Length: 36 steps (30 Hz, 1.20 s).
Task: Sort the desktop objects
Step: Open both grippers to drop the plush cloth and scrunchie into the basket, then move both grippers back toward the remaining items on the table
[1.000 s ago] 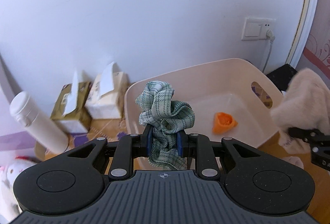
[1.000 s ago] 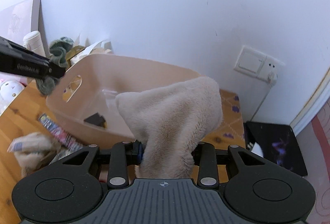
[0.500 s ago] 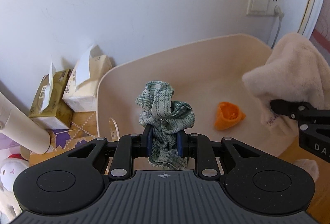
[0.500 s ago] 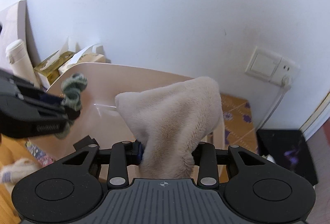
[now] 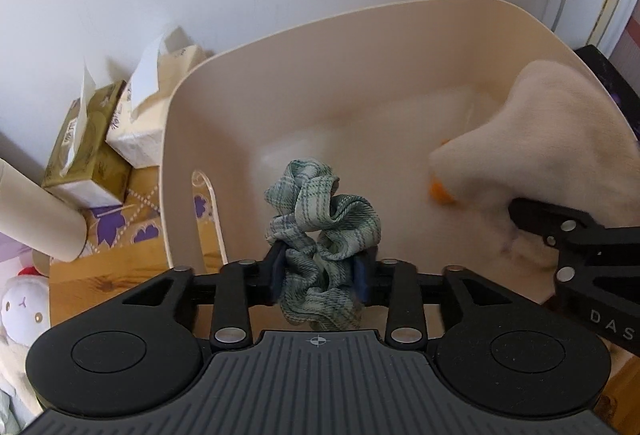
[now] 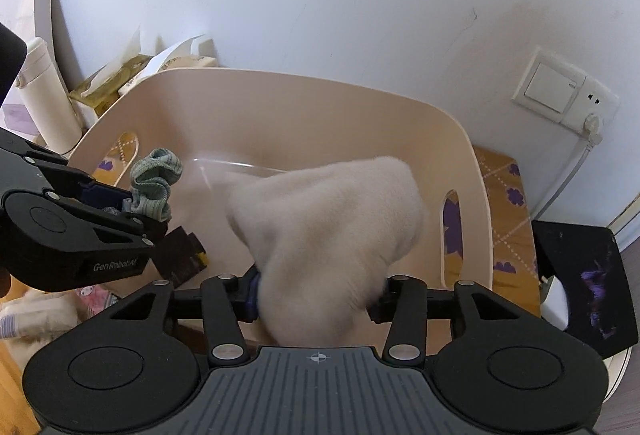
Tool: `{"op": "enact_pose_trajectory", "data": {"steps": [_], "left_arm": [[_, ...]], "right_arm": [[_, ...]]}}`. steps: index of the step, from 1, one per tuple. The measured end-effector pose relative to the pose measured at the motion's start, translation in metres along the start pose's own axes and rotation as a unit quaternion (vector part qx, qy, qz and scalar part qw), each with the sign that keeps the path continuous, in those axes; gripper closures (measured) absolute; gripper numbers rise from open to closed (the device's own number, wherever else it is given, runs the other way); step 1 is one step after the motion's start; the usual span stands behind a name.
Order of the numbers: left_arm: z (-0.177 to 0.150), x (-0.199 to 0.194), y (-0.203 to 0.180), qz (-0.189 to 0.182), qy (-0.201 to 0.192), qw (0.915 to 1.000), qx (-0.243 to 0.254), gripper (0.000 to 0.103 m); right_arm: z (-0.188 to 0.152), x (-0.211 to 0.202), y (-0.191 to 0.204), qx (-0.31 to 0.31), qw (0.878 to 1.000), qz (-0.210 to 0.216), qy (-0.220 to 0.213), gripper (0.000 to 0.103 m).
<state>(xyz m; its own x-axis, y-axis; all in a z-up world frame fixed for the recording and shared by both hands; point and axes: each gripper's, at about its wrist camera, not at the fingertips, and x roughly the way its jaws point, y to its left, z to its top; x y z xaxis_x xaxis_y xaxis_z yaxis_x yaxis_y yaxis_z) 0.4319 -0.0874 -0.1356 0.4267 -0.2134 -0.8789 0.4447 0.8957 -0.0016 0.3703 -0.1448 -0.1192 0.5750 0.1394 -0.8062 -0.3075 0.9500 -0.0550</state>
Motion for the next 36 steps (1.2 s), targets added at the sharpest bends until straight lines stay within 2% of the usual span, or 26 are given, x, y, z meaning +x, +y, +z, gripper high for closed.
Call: {"op": "enact_pose_trajectory", "data": {"steps": [2, 4, 5, 6, 8, 9, 12, 17, 20, 23, 25, 36], "left_arm": [[-0.002, -0.001, -0.004, -0.005, 0.001, 0.9999, 0.008, 0.049], [-0.003, -0.004, -0.004, 0.003, -0.008, 1.0, 0.001, 0.041], [-0.004, -0.006, -0.004, 0.005, -0.011, 0.9999, -0.004, 0.033], [-0.004, -0.007, -0.003, 0.005, -0.014, 0.9998, -0.012, 0.029], [-0.007, -0.012, -0.001, -0.006, -0.021, 0.9995, -0.024, 0.027], [-0.007, -0.014, 0.001, -0.007, -0.024, 0.9993, -0.027, 0.027], [-0.009, -0.022, 0.003, 0.0, -0.034, 0.999, -0.028, 0.027], [-0.014, -0.039, 0.011, 0.009, -0.05, 0.9977, -0.045, 0.026], [-0.018, -0.055, 0.016, 0.002, -0.065, 0.9969, -0.044, 0.024], [-0.024, -0.073, 0.019, 0.018, -0.086, 0.9949, -0.049, 0.02], [-0.03, -0.082, 0.024, 0.015, -0.096, 0.9936, -0.058, 0.02], [-0.075, -0.107, 0.05, 0.017, -0.101, 0.9917, -0.077, 0.02]], "right_arm": [[-0.001, -0.002, 0.0, 0.002, 1.0, 0.009, 0.001, 0.042], [-0.001, -0.005, 0.001, -0.002, 1.0, 0.011, -0.003, 0.033], [-0.001, -0.007, 0.001, -0.005, 1.0, 0.008, -0.005, 0.026], [-0.002, -0.01, 0.001, -0.007, 1.0, 0.005, -0.009, 0.024], [-0.002, -0.018, 0.0, -0.003, 1.0, -0.001, -0.024, 0.02], [-0.001, -0.021, 0.0, 0.0, 1.0, -0.001, -0.029, 0.013], [-0.001, -0.031, -0.002, -0.001, 0.999, 0.0, -0.037, 0.0], [-0.005, -0.052, 0.001, -0.018, 0.998, -0.002, -0.062, 0.0], [-0.009, -0.061, 0.003, -0.018, 0.998, 0.0, -0.062, 0.0], [-0.015, -0.07, 0.006, -0.02, 0.998, -0.003, -0.064, 0.0], [-0.019, -0.075, 0.006, -0.015, 0.998, -0.003, -0.062, 0.0], [-0.05, -0.099, 0.007, 0.006, 0.998, -0.007, -0.059, 0.0]]}}
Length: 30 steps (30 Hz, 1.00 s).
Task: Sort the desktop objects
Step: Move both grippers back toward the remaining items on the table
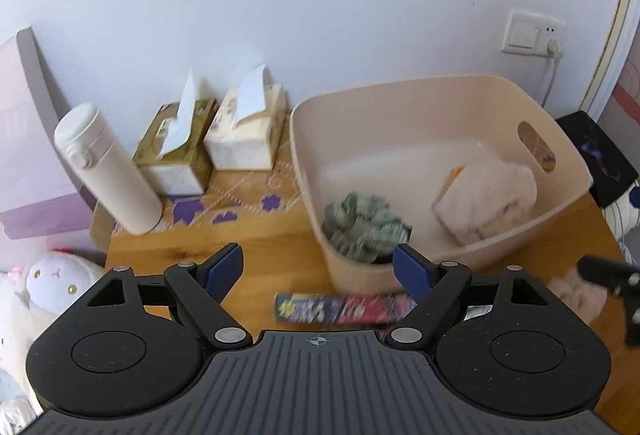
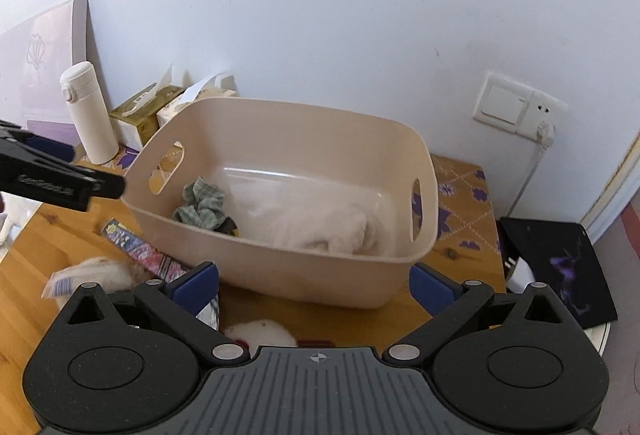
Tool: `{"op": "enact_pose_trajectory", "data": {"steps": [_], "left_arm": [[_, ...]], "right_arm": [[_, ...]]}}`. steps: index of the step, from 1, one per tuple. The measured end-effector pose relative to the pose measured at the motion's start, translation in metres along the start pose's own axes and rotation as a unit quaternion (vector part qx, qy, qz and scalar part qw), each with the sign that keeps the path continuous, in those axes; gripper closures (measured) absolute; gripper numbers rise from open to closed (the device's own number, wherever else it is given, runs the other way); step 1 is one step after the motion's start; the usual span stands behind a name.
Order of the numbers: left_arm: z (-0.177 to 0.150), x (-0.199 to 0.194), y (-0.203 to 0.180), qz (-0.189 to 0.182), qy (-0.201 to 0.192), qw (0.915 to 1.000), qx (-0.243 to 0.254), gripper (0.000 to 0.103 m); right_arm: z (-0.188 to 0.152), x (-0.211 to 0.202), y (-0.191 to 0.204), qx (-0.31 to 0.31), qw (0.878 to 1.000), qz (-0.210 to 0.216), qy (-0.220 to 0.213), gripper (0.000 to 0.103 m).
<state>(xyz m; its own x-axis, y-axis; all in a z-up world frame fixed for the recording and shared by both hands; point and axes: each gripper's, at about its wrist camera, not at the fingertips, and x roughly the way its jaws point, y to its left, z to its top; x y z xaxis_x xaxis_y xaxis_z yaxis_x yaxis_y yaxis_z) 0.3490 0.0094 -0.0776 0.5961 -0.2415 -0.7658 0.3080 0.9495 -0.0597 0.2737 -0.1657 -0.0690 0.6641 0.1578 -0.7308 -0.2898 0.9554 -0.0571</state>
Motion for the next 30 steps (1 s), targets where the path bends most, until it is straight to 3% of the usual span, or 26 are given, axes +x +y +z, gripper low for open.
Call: {"op": "enact_pose_trajectory", "data": {"steps": [13, 21, 30], "left_arm": [[-0.063, -0.002, 0.038, -0.004, 0.034, 0.9993, 0.014, 0.02], [-0.074, 0.013, 0.043, -0.036, 0.063, 0.9955, 0.061, 0.02], [-0.08, 0.028, 0.036, -0.06, 0.066, 0.9907, 0.103, 0.02]], "right_arm": [[-0.055, -0.015, -0.014, 0.032, 0.998, -0.025, 0.044, 0.0], [-0.095, -0.017, -0.018, 0.065, 0.994, -0.039, 0.08, 0.0], [-0.14, -0.011, -0.015, 0.117, 0.984, -0.052, 0.125, 0.0]]}}
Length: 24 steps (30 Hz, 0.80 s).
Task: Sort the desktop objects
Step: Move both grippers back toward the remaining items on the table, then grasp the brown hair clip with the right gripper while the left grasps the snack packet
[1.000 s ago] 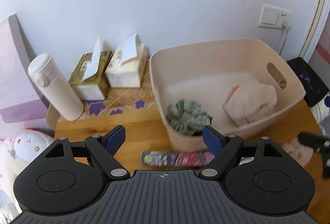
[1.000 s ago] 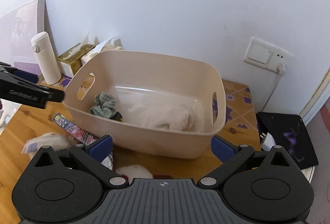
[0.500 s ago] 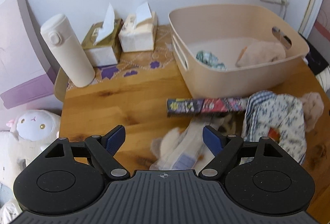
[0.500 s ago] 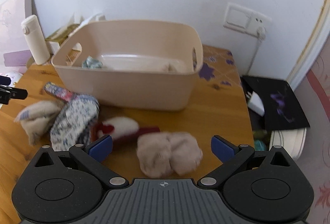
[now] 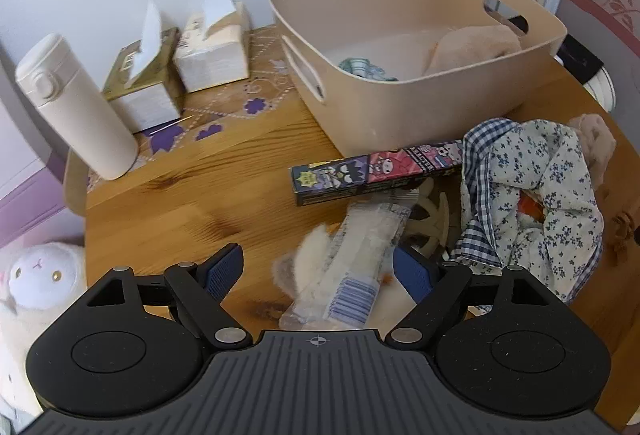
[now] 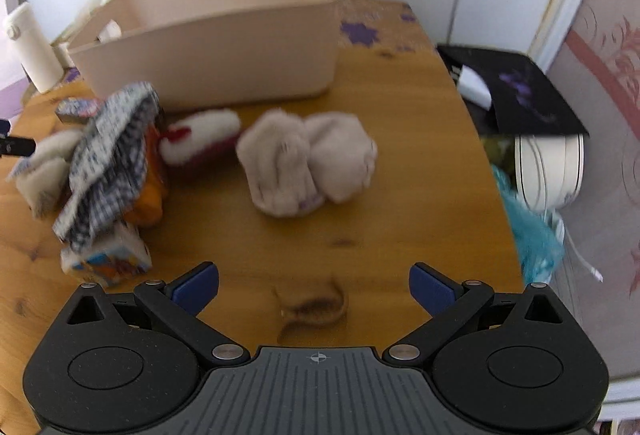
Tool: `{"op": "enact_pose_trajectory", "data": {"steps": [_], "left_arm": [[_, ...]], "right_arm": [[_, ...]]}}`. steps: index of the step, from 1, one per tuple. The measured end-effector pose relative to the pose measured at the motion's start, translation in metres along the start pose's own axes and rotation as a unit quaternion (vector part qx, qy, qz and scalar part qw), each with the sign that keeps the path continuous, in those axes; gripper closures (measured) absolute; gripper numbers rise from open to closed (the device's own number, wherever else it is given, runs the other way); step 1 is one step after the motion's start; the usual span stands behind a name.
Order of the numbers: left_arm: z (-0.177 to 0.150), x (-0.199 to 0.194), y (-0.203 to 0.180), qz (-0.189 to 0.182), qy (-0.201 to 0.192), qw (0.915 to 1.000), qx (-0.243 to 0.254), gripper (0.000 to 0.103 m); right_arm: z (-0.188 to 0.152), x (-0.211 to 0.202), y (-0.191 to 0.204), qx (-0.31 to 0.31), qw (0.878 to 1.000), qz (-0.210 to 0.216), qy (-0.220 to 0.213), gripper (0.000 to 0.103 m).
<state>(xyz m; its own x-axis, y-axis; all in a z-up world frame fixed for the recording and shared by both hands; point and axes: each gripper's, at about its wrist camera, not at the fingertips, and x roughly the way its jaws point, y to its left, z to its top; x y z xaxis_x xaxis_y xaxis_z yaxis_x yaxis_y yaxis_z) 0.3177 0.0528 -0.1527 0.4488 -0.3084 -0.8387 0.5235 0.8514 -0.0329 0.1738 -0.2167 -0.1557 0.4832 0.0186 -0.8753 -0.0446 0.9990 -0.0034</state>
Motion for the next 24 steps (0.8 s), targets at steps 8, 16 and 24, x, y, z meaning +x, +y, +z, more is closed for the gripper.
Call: {"op": "enact_pose_trajectory", "data": {"steps": [8, 16, 24], "left_arm": [[-0.002, 0.014, -0.007, -0.01, 0.01, 0.9995, 0.029, 0.02], [-0.001, 0.021, -0.008, -0.016, 0.018, 0.9992, 0.032, 0.028], [-0.001, 0.026, -0.009, -0.032, 0.031, 0.9985, 0.032, 0.049]], "right_arm": [[-0.021, 0.017, 0.004, 0.027, 0.999, -0.006, 0.021, 0.0], [-0.022, 0.029, 0.008, 0.027, 0.999, -0.017, 0.025, 0.006], [-0.024, 0.036, 0.006, 0.018, 0.999, -0.041, 0.028, 0.023]]}}
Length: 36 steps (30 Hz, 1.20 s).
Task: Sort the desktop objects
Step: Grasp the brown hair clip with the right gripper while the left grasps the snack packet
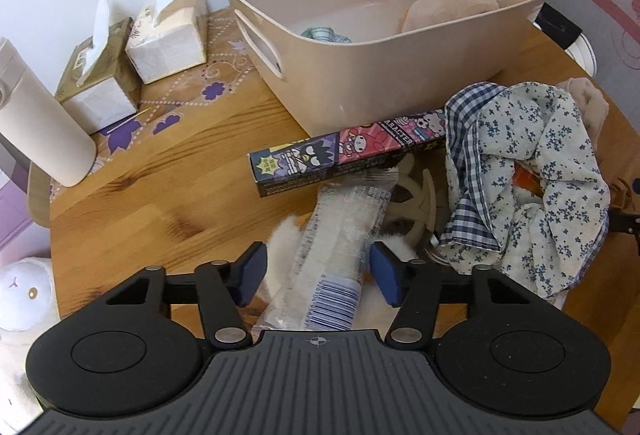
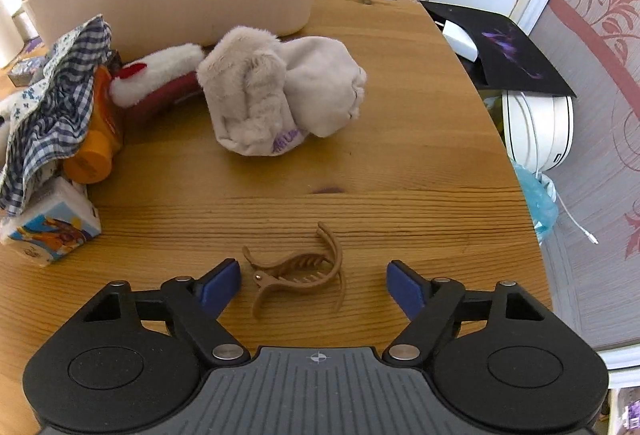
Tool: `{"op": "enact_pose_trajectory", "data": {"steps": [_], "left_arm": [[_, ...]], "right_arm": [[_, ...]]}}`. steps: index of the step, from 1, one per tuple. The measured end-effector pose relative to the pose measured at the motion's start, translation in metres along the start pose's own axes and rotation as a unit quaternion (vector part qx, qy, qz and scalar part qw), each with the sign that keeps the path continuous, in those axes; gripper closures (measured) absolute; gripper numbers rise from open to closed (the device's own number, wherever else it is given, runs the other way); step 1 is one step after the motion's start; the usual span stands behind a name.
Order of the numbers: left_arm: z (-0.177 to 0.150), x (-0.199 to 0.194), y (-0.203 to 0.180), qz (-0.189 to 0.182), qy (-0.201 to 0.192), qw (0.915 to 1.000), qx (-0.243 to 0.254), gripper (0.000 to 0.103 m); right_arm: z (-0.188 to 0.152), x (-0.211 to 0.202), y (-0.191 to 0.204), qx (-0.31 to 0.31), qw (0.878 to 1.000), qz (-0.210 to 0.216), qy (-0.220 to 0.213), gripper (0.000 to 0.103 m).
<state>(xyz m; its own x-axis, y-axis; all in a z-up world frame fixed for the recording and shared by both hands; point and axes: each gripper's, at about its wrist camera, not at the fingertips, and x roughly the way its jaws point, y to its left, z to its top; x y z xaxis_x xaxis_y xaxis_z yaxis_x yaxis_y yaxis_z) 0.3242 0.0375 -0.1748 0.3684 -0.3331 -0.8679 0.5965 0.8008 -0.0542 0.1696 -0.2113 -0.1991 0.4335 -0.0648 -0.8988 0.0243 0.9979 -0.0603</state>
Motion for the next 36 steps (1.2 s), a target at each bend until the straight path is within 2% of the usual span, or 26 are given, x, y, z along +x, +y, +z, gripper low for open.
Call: {"op": "enact_pose_trajectory", "data": {"steps": [2, 6, 7, 12, 26, 36], "left_arm": [[0.0, 0.001, 0.0, -0.008, 0.006, 1.0, 0.0, 0.056], [0.0, 0.001, 0.0, -0.008, 0.01, 0.9999, 0.001, 0.062], [0.0, 0.001, 0.0, -0.009, 0.011, 0.9999, 0.001, 0.063], [-0.002, -0.004, 0.001, -0.007, 0.007, 1.0, -0.002, 0.071], [-0.014, -0.03, 0.004, 0.01, -0.008, 0.9998, -0.017, 0.073], [-0.019, -0.052, -0.004, -0.008, -0.021, 0.9996, -0.019, 0.075]], "right_arm": [[0.0, -0.001, -0.001, -0.001, 1.0, 0.003, -0.005, 0.028], [0.002, -0.003, 0.001, -0.01, 1.0, 0.015, -0.012, 0.054], [0.004, -0.003, 0.002, -0.013, 1.0, 0.015, -0.011, 0.056], [0.006, -0.002, 0.006, -0.029, 0.999, 0.018, -0.01, 0.057], [0.017, -0.019, 0.005, -0.028, 0.998, 0.035, -0.038, 0.057], [0.02, -0.042, 0.009, -0.035, 0.996, 0.052, -0.064, 0.057]]}}
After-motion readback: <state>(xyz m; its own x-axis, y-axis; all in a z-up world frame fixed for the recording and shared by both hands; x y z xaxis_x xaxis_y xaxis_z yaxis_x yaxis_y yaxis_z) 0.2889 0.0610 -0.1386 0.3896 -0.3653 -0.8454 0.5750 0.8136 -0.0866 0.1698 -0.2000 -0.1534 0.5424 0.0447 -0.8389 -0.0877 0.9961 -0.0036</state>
